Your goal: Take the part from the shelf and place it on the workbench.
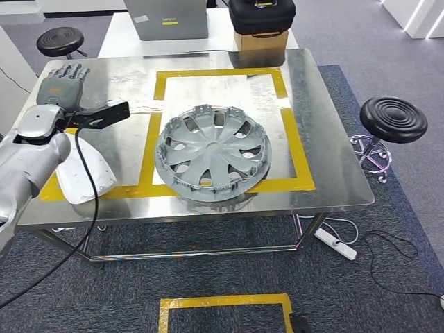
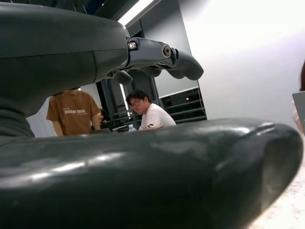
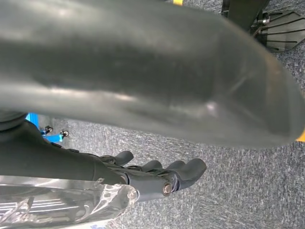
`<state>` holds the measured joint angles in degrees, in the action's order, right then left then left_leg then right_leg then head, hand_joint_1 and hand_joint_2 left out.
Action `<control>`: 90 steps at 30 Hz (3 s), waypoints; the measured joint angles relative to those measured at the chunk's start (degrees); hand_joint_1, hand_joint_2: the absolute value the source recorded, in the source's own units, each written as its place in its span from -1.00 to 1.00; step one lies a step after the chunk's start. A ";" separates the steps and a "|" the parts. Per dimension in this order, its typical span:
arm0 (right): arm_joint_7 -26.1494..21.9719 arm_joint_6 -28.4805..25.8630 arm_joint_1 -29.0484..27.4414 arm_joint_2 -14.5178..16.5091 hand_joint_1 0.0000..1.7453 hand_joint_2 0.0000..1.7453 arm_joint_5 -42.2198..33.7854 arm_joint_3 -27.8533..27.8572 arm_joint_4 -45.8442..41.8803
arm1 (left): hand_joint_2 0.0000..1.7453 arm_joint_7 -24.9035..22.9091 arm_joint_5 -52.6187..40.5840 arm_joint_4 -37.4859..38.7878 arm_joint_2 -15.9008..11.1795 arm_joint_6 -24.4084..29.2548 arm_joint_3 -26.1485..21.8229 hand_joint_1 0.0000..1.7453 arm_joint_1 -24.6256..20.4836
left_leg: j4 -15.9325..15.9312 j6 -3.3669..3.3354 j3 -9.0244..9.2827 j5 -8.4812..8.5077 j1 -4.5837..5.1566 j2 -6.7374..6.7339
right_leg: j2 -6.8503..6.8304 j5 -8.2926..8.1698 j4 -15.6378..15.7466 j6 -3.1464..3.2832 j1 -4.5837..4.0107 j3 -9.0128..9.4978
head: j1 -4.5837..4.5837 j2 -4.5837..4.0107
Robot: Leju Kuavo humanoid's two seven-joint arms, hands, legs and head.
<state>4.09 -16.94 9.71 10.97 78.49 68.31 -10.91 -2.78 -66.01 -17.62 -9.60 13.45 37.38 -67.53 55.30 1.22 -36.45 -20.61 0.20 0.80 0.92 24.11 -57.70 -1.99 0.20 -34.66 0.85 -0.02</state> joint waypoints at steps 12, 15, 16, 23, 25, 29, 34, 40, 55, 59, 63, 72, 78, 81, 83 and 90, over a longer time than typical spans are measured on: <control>0.09 0.02 0.19 0.15 -1.00 -1.00 0.33 -0.05 -0.02 | -1.00 2.17 0.47 -0.04 0.59 0.89 -2.36 -1.00 0.92 | -2.01 -0.54 1.05 1.37 -1.54 -0.70 | -0.41 5.65 -12.77 -2.96 1.20 -5.64 | 0.42 0.00; 0.09 0.06 0.46 0.27 -1.00 -1.00 0.41 -0.07 0.01 | -1.00 2.37 0.49 -0.04 0.64 0.90 -2.66 -1.00 0.90 | -0.01 1.11 -0.02 0.83 -2.28 -0.58 | -0.12 1.35 -2.82 -3.80 1.92 -0.31 | 0.49 0.00; 0.09 0.07 0.51 0.33 -1.00 -1.00 0.43 -0.08 0.02 | -1.00 2.37 0.49 -0.04 0.63 0.92 -2.82 -1.00 0.82 | 0.55 1.60 -0.41 0.78 -2.29 -0.51 | 0.13 1.02 -1.62 -3.44 2.00 0.24 | 0.41 0.00; 0.11 0.04 0.63 0.35 -1.00 -1.00 0.51 -0.09 0.00 | -1.00 2.48 0.48 -0.02 0.53 0.85 -3.64 -1.00 0.80 | 9.37 2.75 -4.46 -5.74 -2.21 -0.59 | 0.51 -0.68 -2.43 0.43 1.67 -2.35 | -0.19 0.00; 0.11 0.04 0.62 0.35 -1.00 -1.00 0.52 -0.09 0.00 | -1.00 2.52 0.45 -0.02 0.54 0.80 -3.67 -1.00 0.95 | 16.94 2.56 -6.80 -9.84 -1.97 -0.58 | 0.44 -1.49 -2.43 0.65 1.44 -3.40 | -0.27 0.00; 0.21 0.04 0.67 0.35 -1.00 -1.00 0.58 -0.09 -0.01 | -1.00 2.60 0.42 -0.03 0.60 0.76 -3.67 -1.00 1.05 | 10.97 1.36 -0.52 -8.26 -1.50 -0.58 | 0.38 -3.30 -2.45 0.37 1.23 -5.46 | -0.30 0.00; 0.26 0.06 0.74 0.33 -1.00 -1.00 0.70 -0.09 -0.02 | -1.00 2.63 0.39 -0.05 0.98 0.76 -3.67 -1.00 0.50 | 2.91 0.30 3.80 -6.20 -0.74 -0.62 | 0.30 -5.87 -1.28 -1.46 1.14 -6.48 | -0.31 0.01; 0.28 0.07 0.43 0.33 -1.00 -1.00 0.47 -0.09 -0.01 | -1.00 2.65 0.37 -0.02 1.14 0.67 -3.69 -1.00 0.98 | 2.62 -1.45 0.69 -2.84 -0.69 -0.77 | -0.43 5.10 -14.89 -2.17 1.00 -10.62 | -0.22 0.00; 0.20 0.04 0.81 0.33 -1.00 -1.00 0.12 -0.09 -0.02 | -1.00 2.36 2.05 0.05 -0.88 1.30 -4.97 -1.00 3.96 | 13.69 1.92 -6.60 -8.62 -0.47 -0.70 | -0.43 -0.58 -1.48 1.48 0.27 -1.29 | -0.69 0.00; 0.14 -0.09 0.19 0.33 -1.00 -1.00 -0.13 -0.09 -0.02 | -1.00 2.22 5.21 0.23 -2.67 3.28 -7.44 -1.00 8.78 | 14.14 2.34 -2.46 -7.04 -0.82 -0.71 | -0.33 -3.06 -1.53 1.07 0.61 -4.38 | -0.75 0.00; -0.06 -0.45 -0.21 0.27 -1.00 -1.00 -0.18 -0.07 -0.08 | -1.00 2.34 7.96 0.43 -4.41 5.82 -10.93 -1.00 14.15 | 2.78 1.32 6.05 -7.59 -0.76 -0.45 | -0.23 -5.29 -1.35 -0.31 0.45 -5.93 | -0.76 0.00; -0.40 -0.85 -1.04 0.21 -1.00 -1.00 -0.32 -0.03 -0.09 | -1.00 2.20 12.30 1.32 -5.87 7.70 -17.42 -1.00 27.17 | 2.09 -1.61 0.71 -2.43 -0.37 -0.84 | -0.48 6.19 -17.89 -1.50 0.32 -9.58 | -0.50 0.00; -0.60 -0.93 -0.60 -0.03 -1.00 -1.00 -0.33 -0.03 -0.12 | -1.00 1.73 13.80 1.55 -5.66 7.62 -20.61 -1.00 33.22 | 2.05 -0.69 -2.37 1.09 -0.05 -0.85 | -0.42 5.11 -1.94 0.47 -0.95 4.64 | -0.52 0.00; -0.63 -1.02 -0.76 -0.07 -1.00 -1.00 -0.44 0.03 -0.11 | -1.00 1.12 15.22 1.75 -5.29 6.26 -22.78 -1.00 36.52 | 1.50 0.42 -2.37 1.39 -0.10 -0.84 | -0.33 4.44 -0.49 1.54 -0.81 4.69 | -0.36 0.00; -0.68 -1.04 -1.01 -0.08 -1.00 -1.00 -0.65 0.10 -0.11 | -1.00 1.15 16.43 2.03 -4.78 5.99 -24.44 -1.00 39.50 | 3.96 1.12 -3.42 -2.45 -0.25 -0.79 | -0.25 3.09 0.11 2.25 -0.43 4.04 | -0.68 0.00; -0.85 -1.03 -2.10 -0.09 -1.00 -1.00 -1.33 0.28 -0.11 | -1.00 -0.02 19.91 3.25 -1.65 2.08 -29.36 -1.00 47.98 | 11.41 2.74 -1.05 -5.95 -1.35 -0.85 | -0.41 -0.03 0.00 1.22 0.24 0.15 | -1.04 0.00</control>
<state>3.24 -17.97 7.61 10.88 77.16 68.59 -11.02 -2.80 -46.09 -14.37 -11.25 15.52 8.02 -19.56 66.71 3.97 -37.50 -26.56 -1.15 -0.05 0.52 24.08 -57.71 -0.77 0.43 -34.51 -0.20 -0.02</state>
